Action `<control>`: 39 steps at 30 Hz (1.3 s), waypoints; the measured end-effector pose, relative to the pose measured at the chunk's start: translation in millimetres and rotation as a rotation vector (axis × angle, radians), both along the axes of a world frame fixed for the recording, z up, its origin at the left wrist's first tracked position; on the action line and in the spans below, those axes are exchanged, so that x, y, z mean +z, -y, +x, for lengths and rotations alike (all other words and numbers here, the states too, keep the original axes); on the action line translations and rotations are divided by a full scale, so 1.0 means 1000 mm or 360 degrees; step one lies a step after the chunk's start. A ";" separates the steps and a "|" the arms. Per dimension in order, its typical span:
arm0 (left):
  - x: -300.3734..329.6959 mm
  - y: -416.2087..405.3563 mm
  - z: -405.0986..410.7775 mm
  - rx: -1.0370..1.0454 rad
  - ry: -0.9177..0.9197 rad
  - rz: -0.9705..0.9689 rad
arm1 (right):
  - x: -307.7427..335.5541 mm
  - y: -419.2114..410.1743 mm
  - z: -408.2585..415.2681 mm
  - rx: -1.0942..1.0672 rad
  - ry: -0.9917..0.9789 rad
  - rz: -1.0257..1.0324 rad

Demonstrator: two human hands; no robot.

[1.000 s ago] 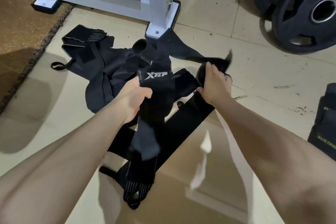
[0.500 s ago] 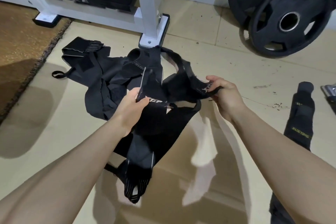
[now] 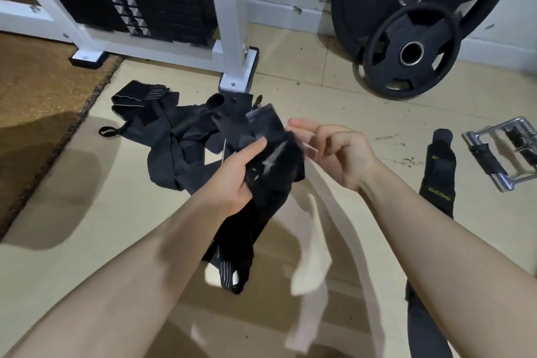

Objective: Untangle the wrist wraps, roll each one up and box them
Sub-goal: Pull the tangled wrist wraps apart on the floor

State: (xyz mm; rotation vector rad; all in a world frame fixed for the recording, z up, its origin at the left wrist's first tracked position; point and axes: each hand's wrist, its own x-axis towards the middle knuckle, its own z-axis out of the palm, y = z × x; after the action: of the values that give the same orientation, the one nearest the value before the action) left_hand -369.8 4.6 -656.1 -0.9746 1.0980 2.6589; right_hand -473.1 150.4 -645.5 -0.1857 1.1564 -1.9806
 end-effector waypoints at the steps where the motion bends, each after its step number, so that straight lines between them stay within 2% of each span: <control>1: 0.002 0.002 0.000 0.0041 0.0010 0.0007 | 0.002 0.004 0.004 0.0062 -0.0019 0.0027; 3: 0.000 0.008 0.001 0.0108 0.0034 -0.0095 | 0.006 0.014 0.010 0.0054 -0.0129 0.0276; 6: 0.002 0.012 0.006 0.0093 0.0039 -0.0342 | 0.014 0.029 0.016 -0.0042 -0.0459 0.0827; 8: 0.011 0.012 0.010 0.0042 -0.0012 -0.0381 | 0.017 0.039 0.021 -0.0002 -0.0577 0.1010; 11: 0.020 0.017 0.015 0.0008 -0.0113 -0.0358 | 0.019 0.049 0.030 0.0023 -0.0669 0.1057; 14: 0.022 0.026 0.022 0.0069 -0.0179 -0.0332 | 0.023 0.056 0.031 0.0010 -0.0608 0.0992; 20: 0.029 0.056 0.032 0.0314 -0.0074 -0.0194 | 0.035 0.086 0.033 0.0287 -0.0849 0.1260; 23: 0.040 0.064 0.034 0.0410 -0.0050 -0.0291 | 0.041 0.100 0.034 0.0336 -0.1010 0.1292; 26: 0.054 0.071 0.032 0.0483 -0.0097 -0.0393 | 0.050 0.113 0.040 0.0120 -0.1402 0.1345; 31: 0.075 0.083 0.023 0.0516 -0.0117 -0.0620 | 0.071 0.130 0.044 -0.0123 -0.1627 0.1269; 32: 0.078 0.088 0.021 0.0537 -0.0113 -0.0646 | 0.075 0.131 0.044 -0.0149 -0.1605 0.1206; 36: 0.087 0.129 0.017 0.0748 -0.0017 -0.0712 | 0.095 0.126 0.036 -0.0170 -0.1170 0.0743; 39: 0.091 0.141 0.011 0.0553 0.0013 -0.0987 | 0.101 0.120 0.026 0.0064 -0.1112 0.0765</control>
State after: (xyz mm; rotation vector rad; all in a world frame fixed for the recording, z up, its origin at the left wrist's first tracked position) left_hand -358.7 -136.6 -565.2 -1.3743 1.9794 2.5868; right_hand -446.7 30.9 -544.6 -0.6737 2.0111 -1.5698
